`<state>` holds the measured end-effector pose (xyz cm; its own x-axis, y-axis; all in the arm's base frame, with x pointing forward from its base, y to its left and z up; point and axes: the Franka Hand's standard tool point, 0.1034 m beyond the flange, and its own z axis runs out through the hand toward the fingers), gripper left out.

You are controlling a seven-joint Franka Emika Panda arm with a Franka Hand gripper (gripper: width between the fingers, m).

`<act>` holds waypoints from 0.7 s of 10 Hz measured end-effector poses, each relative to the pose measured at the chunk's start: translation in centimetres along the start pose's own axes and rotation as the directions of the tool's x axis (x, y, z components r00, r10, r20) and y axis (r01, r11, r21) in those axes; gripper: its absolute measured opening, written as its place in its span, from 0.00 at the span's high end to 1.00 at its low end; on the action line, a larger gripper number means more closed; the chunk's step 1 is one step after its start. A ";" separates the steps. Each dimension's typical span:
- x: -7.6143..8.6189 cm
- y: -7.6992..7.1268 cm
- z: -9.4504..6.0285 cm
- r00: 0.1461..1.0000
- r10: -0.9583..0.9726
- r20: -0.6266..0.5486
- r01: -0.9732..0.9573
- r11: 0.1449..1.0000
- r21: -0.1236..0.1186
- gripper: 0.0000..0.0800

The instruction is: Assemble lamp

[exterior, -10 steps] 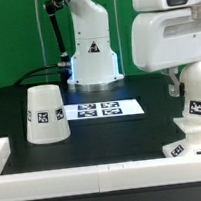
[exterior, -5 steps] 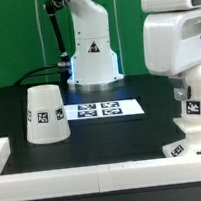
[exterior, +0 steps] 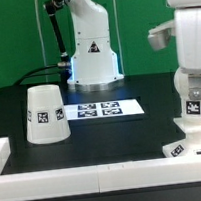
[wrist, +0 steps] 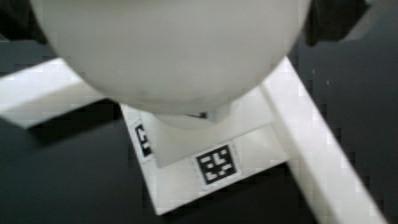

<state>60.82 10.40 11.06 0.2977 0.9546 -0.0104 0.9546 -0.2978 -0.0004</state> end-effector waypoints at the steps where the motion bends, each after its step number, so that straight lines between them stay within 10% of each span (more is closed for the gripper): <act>1: -0.1 0.2 -0.1 0.992 -0.126 0.014 0.126 0.992 -0.004 0.13; 7: -0.5 0.4 -0.1 0.971 -0.237 0.024 0.237 0.972 -0.005 0.28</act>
Offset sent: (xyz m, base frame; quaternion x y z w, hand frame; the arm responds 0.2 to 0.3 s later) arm 0.0000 0.0000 0.0000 0.0000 0.0000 -0.1296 0.9916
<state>61.05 9.76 11.19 0.0633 0.9974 -0.0339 0.9980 -0.0633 0.0024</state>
